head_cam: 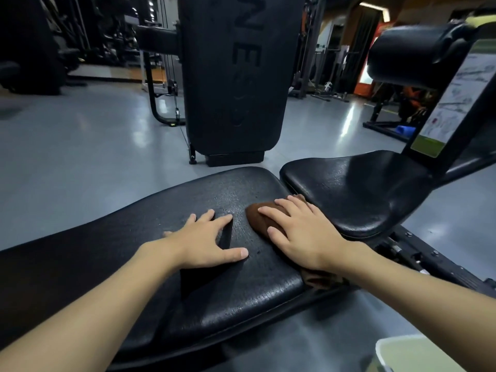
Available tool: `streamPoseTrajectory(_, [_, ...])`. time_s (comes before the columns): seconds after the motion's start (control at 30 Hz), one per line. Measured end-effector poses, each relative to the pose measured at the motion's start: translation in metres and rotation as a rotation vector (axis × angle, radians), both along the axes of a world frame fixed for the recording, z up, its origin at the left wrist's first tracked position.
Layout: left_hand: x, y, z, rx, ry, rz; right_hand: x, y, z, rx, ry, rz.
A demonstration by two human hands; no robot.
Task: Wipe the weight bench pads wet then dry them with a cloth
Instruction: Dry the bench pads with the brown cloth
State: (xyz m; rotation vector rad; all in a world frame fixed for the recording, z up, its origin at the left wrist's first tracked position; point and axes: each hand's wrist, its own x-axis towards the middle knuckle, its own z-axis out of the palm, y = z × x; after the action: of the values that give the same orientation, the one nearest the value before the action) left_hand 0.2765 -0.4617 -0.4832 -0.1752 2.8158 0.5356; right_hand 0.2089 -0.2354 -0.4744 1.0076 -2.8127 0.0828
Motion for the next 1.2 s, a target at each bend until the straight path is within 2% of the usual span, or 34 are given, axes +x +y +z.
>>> streamPoseTrajectory(0.33, [0.003, 0.0, 0.001, -0.014, -0.009, -0.008, -0.126, -0.089, 0.004, 0.019, -0.061, -0.057])
streamPoseTrajectory(0.53, [0.002, -0.002, -0.004, 0.02, 0.007, 0.026, -0.157, -0.122, 0.009, 0.023, -0.096, -0.089])
streamPoseTrajectory(0.7, [0.002, -0.006, -0.006, 0.05, 0.022, 0.04, -0.129, -0.105, 0.009, 0.058, -0.067, -0.069])
streamPoseTrajectory(1.03, [0.013, 0.001, -0.003, 0.036, 0.046, 0.092, 0.013, -0.01, -0.008, 0.005, 0.092, -0.005])
streamPoseTrajectory(1.2, [0.02, -0.001, -0.002, -0.006, 0.086, 0.107, 0.038, 0.017, 0.003, 0.041, 0.063, 0.07])
